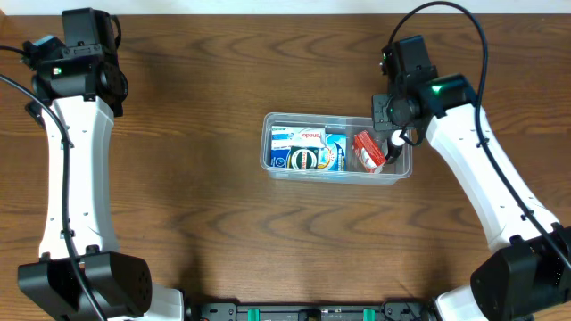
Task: Pack container
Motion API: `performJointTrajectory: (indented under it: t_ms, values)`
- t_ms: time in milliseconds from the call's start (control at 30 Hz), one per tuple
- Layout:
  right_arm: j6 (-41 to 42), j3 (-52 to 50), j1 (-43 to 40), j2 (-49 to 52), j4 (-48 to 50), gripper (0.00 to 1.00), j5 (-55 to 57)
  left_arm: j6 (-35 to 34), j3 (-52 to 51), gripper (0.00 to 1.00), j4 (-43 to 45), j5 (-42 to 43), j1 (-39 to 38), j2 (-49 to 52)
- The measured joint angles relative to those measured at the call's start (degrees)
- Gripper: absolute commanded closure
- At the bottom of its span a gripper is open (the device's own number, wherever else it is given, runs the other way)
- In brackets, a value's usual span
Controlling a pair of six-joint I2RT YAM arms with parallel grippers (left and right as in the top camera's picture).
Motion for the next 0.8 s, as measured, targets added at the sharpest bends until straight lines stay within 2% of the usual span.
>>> performJointTrajectory:
  t_ms: [267, 633, 800]
  values:
    - [-3.7, -3.4, 2.8, 0.0, 2.0, 0.99, -0.3, 0.0, 0.0, 0.02, 0.0, 0.0, 0.0, 0.0]
    - [-4.7, -9.5, 3.5, 0.1, 4.8, 0.99, -0.3, 0.0, 0.0, 0.02, 0.0, 0.0, 0.0, 0.0]
    - [-5.0, -11.6, 3.5, 0.1, 9.3, 0.99, -0.2, 0.0, 0.0, 0.02, 0.0, 0.0, 0.0, 0.0]
